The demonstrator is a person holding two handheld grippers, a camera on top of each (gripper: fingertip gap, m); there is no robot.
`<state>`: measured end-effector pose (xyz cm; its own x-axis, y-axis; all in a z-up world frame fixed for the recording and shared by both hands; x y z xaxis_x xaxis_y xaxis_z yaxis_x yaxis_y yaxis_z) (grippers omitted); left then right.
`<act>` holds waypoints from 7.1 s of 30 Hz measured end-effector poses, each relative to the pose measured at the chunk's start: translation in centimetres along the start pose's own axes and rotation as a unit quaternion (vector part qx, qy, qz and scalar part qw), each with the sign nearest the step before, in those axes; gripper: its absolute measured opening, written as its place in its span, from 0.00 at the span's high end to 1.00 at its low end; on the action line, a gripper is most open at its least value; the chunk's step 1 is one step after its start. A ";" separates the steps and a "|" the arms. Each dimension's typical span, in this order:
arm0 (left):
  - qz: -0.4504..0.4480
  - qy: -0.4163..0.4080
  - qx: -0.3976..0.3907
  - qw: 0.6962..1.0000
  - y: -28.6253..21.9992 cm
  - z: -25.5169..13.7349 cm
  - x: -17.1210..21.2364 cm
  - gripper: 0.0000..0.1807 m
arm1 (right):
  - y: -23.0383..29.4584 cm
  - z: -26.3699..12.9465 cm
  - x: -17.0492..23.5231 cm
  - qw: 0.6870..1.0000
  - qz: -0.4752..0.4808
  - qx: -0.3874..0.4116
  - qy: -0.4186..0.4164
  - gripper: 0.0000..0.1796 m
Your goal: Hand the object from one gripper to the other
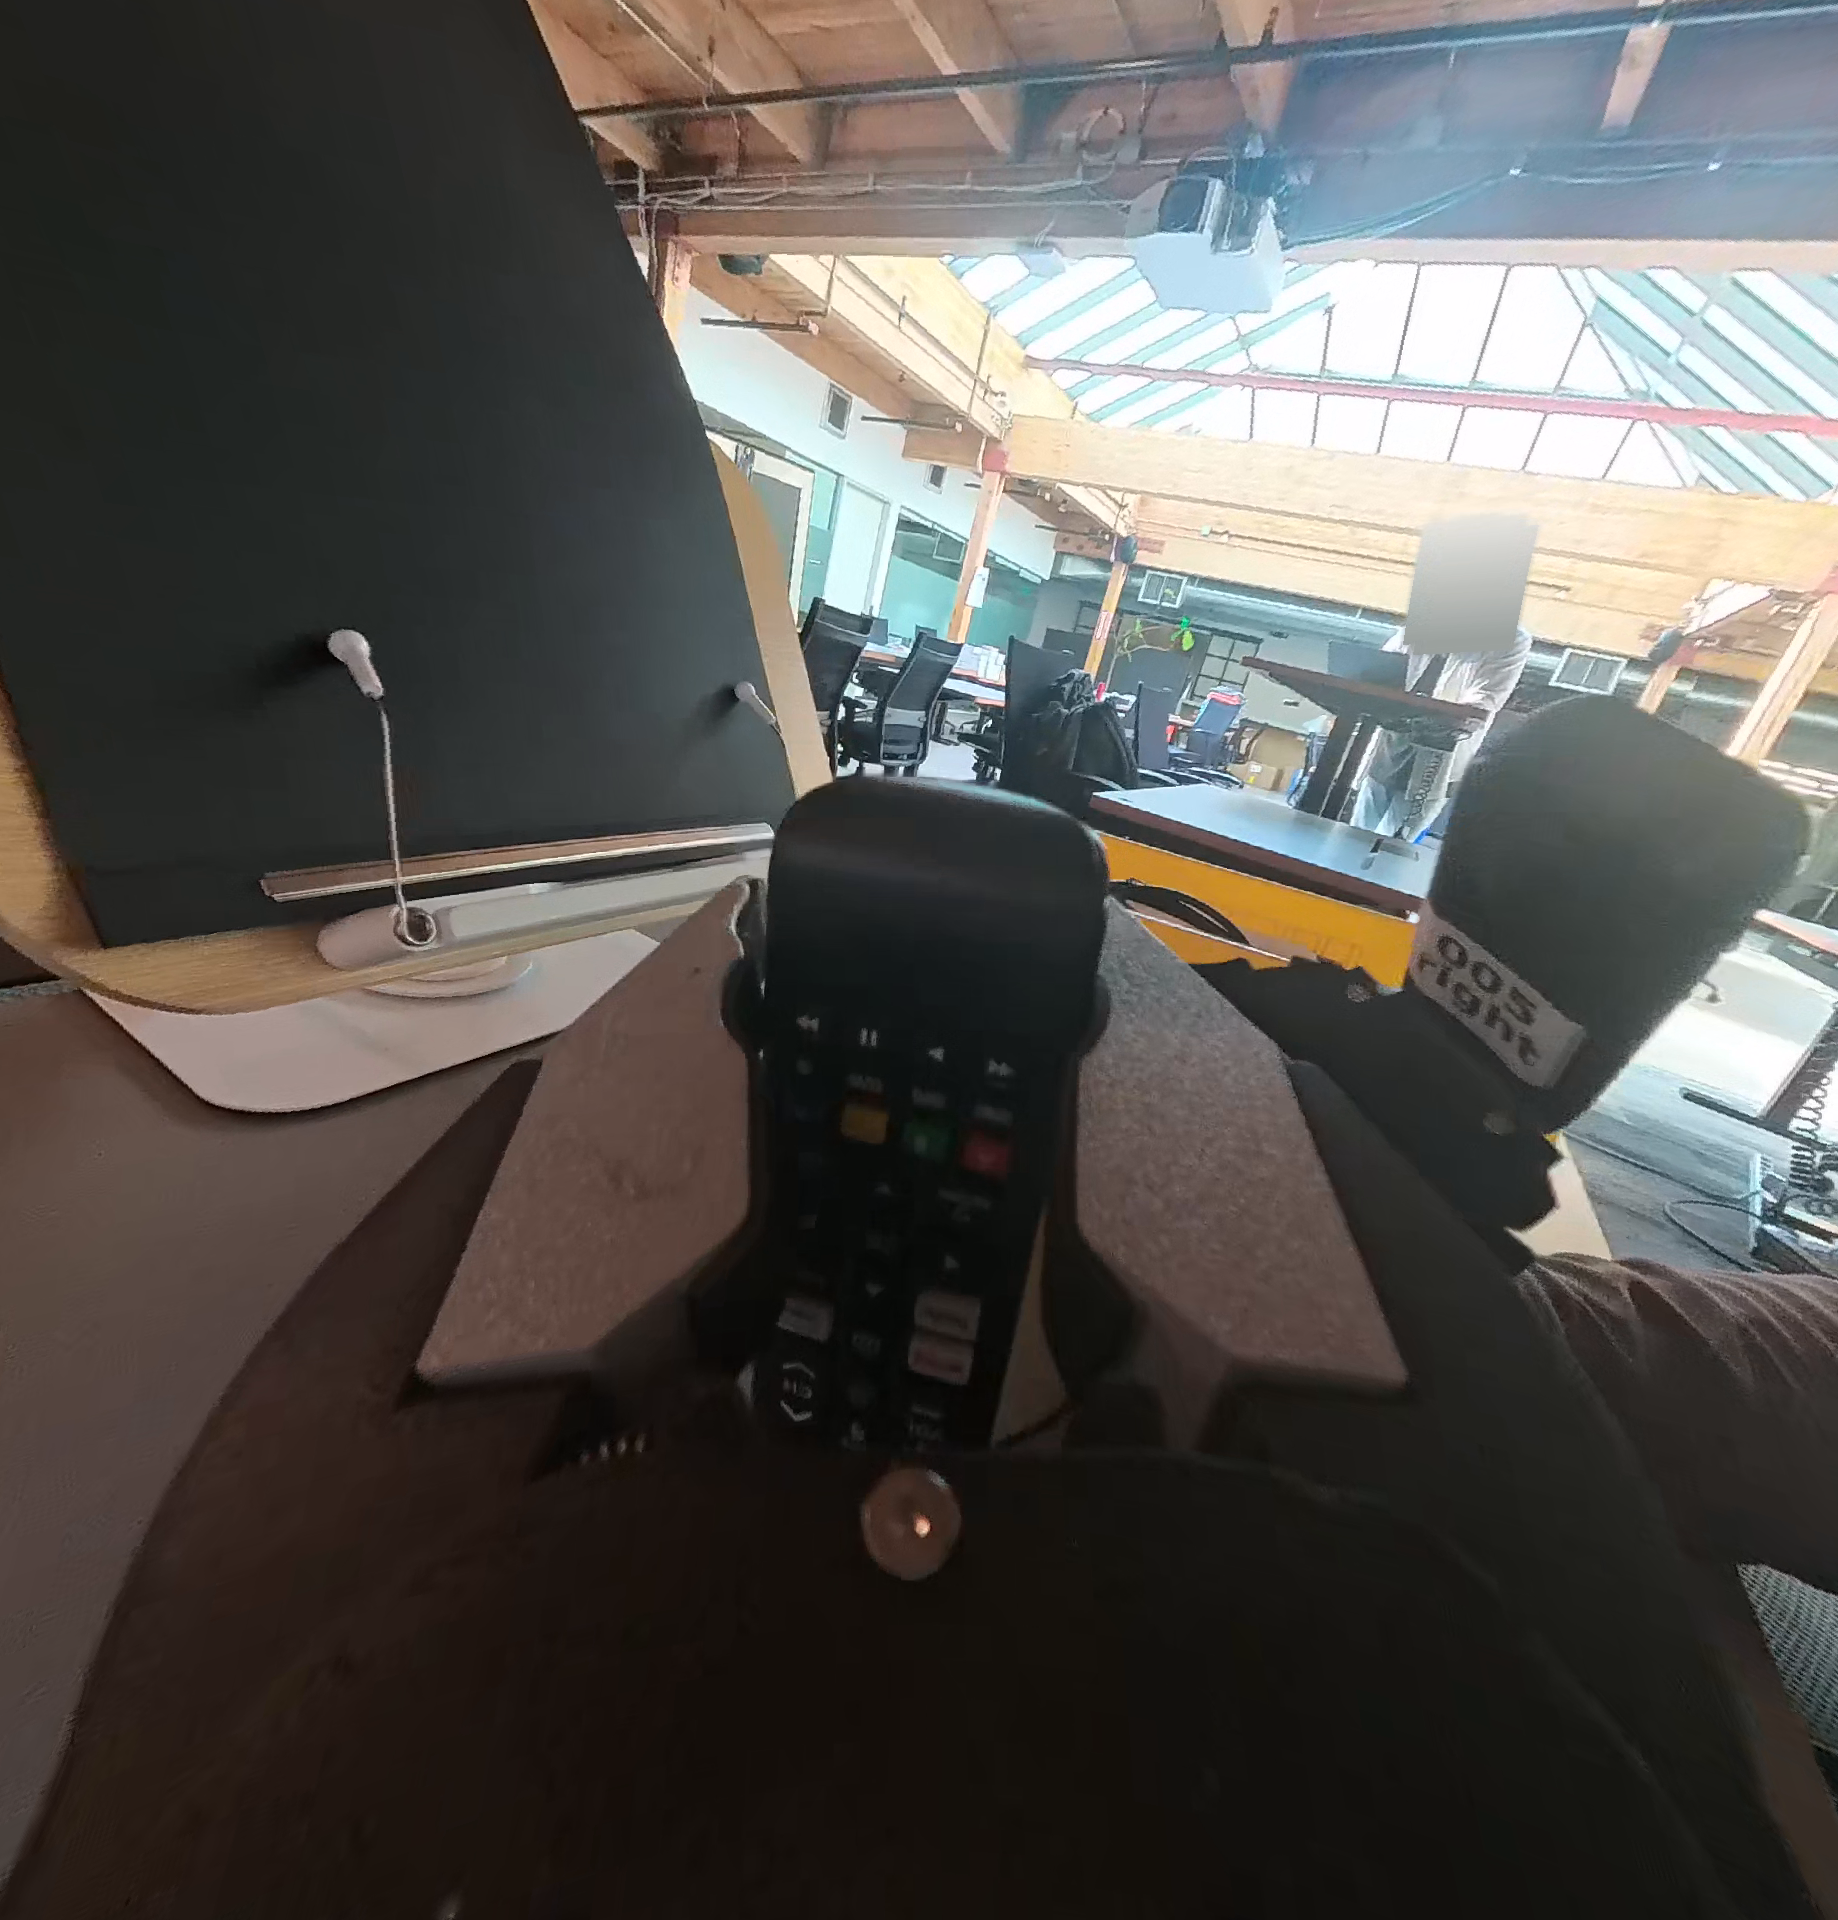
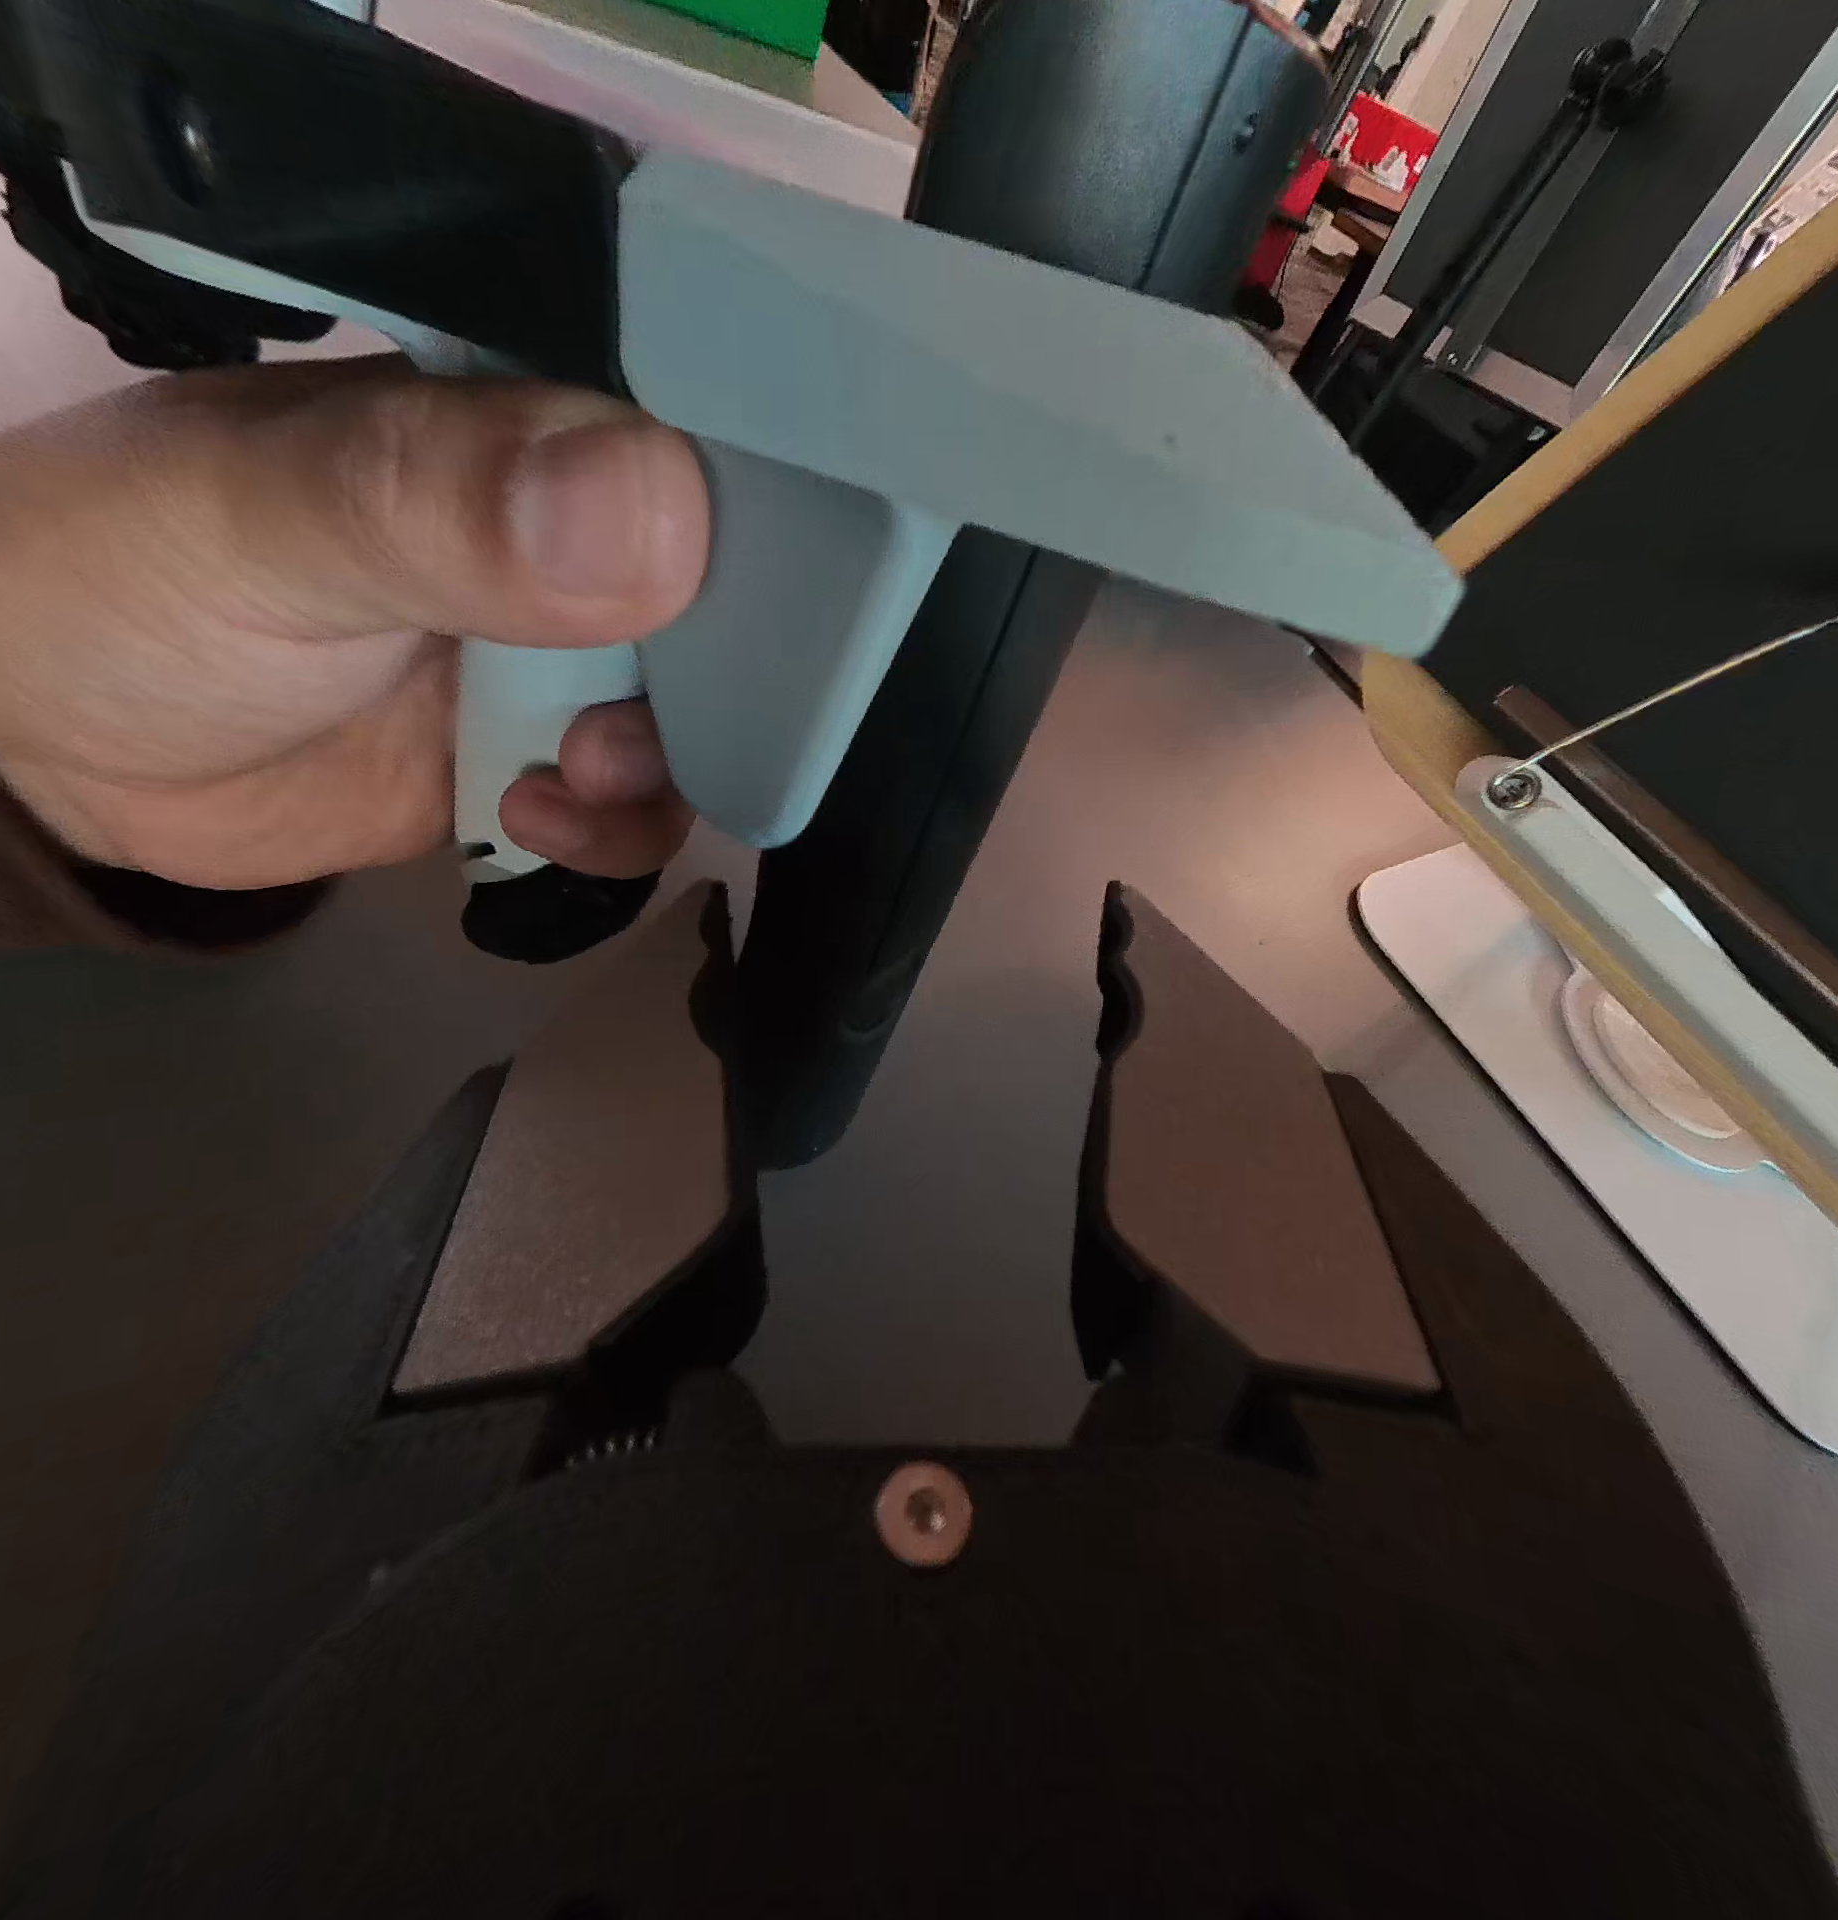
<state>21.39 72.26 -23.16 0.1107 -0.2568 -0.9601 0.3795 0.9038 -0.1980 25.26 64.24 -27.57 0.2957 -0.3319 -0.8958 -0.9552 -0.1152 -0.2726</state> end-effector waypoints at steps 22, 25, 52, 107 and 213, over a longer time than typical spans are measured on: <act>-0.022 0.055 0.003 0.998 2.0 -0.7 0.2 0.67 | -3.3 -2.9 0.1 0.992 -0.060 0.099 0.047 0.88; 0.044 0.095 -0.034 0.994 2.2 -1.0 0.3 0.60 | -5.0 -3.2 1.2 0.992 -0.023 0.095 0.077 0.88; 0.397 0.258 -0.134 0.870 1.2 0.3 4.9 0.85 | -4.5 -5.3 -0.9 0.981 -0.141 0.129 0.021 0.71; 0.296 0.068 0.124 0.945 -4.5 -0.8 2.8 0.89 | -2.5 -5.9 0.1 0.987 -0.117 -0.104 -0.018 0.89; 0.438 0.043 0.001 0.898 -4.0 -3.3 1.5 0.90 | -3.3 -4.9 0.5 0.979 0.022 -0.200 -0.032 0.73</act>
<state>17.01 69.42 -24.47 0.2955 0.5801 -0.7591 0.1823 0.7457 0.6409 28.59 59.85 -25.42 0.2405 -0.2864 -0.9274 -0.8820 -0.4634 -0.0856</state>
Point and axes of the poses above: each gripper's, where its closed fingertips meet, z out along the fingers, x out of its underside, y = z × x across the jaws, the point moved 8 cm from there along -z, back along the fingers, and after that the axes turned 2 degrees about z, right-handed, at the moved point
